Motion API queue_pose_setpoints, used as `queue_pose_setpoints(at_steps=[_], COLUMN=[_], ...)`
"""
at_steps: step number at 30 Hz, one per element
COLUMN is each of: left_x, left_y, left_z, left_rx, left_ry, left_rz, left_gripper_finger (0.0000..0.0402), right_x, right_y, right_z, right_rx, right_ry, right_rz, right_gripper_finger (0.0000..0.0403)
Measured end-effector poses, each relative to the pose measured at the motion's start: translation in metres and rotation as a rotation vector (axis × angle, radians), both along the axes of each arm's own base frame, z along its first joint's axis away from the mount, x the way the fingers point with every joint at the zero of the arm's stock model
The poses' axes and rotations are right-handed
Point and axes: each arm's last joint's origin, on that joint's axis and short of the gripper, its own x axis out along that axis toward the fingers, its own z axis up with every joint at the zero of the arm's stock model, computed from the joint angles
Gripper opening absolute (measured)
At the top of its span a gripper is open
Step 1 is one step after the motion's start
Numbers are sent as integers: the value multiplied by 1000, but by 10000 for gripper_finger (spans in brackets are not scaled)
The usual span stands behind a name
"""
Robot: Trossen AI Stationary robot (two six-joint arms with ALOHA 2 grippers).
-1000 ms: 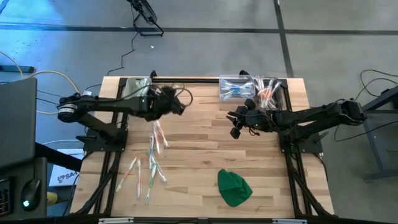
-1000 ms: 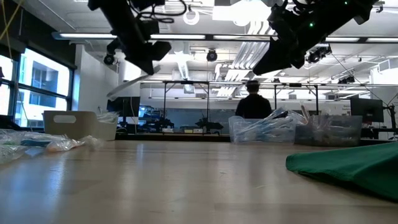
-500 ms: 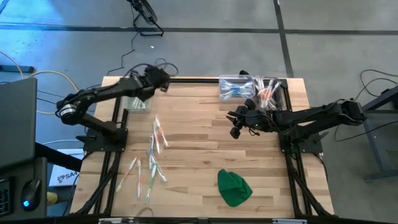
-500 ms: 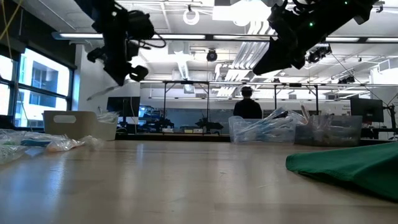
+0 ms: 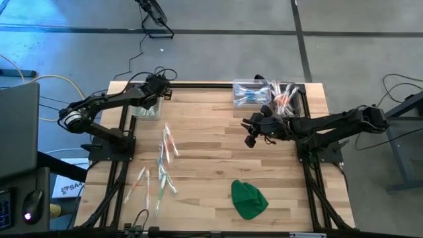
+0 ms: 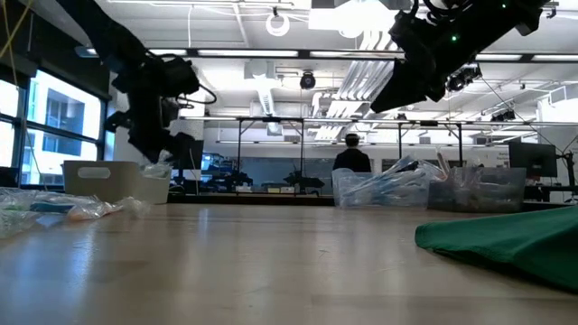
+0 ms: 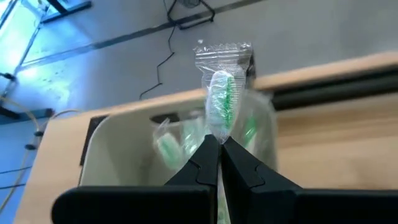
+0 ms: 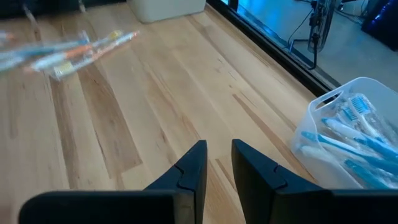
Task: Pick & Place Toothbrushes
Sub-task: Put the green toothbrush into the gray bin
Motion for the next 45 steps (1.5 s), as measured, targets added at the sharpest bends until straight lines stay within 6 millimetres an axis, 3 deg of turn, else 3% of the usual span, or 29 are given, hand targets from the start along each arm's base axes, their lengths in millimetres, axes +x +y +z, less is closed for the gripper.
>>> queue_pose_setpoints(at_steps=[14,24,28,37,45], left_x=[-3,-3,-2,9,26], left_y=[-4,-4,-3,-3,-16], left_z=[-8,-8,-7,11,45], left_rx=[-4,7,-3,-36,-42], left_ry=[-6,-57,-70,-36,-10], left_rz=[28,70,56,-42,-94], left_gripper_finger=[12,126,152,159,159], right_x=[-3,-3,-3,-2,-2], right_y=[0,0,0,2,2], right_z=[-5,-4,-4,-5,-5], right_rx=[-2,-34,-41,-28,-73], right_ry=[64,73,78,93,118], right_rz=[3,26,38,121,152], right_gripper_finger=[66,66,66,66,66])
